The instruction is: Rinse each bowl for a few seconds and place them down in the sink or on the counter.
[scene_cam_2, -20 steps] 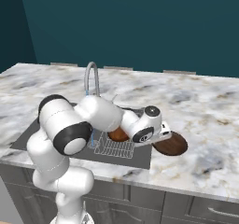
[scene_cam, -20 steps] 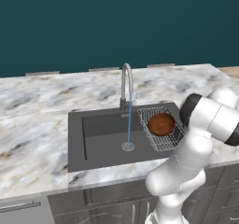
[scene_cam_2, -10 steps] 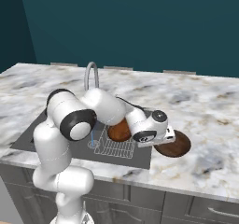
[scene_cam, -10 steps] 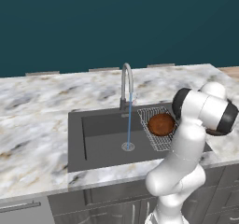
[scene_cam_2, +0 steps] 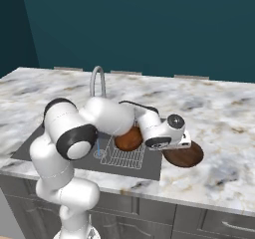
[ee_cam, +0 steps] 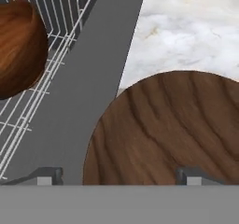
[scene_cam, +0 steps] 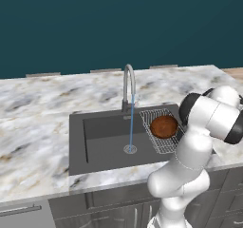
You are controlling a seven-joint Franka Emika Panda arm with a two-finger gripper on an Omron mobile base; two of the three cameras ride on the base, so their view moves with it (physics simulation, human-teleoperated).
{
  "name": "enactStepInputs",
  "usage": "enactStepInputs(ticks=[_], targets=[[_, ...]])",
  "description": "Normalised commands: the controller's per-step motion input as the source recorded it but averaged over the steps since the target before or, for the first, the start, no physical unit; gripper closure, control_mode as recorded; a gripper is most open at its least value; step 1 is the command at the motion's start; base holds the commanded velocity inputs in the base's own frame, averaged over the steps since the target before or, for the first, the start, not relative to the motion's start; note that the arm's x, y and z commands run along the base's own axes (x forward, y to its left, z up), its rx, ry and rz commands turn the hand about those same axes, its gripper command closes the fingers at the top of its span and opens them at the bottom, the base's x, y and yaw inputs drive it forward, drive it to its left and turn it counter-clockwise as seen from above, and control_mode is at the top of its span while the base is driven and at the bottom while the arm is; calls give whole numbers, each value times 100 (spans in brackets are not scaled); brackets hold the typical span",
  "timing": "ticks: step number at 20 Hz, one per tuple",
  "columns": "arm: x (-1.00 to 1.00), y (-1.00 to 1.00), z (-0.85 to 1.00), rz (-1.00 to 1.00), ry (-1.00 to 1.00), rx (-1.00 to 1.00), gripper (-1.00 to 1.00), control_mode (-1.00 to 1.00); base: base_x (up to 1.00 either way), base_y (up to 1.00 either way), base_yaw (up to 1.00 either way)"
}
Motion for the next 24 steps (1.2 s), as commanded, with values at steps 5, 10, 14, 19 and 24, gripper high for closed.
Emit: enactStepInputs(ticks=[5,10,14,19,24], targets=[[-25,23,48,-11,-10,8,-100,-100,0,0,0],[-40,19,57,-10,-15,6,-100,-100,0,0,0],[-50,14,57,-10,-16,6,-100,-100,0,0,0],[-51,15,56,-9,-19,3,-100,-100,0,0,0],[-47,21,52,-4,-20,2,-100,-100,0,0,0]])
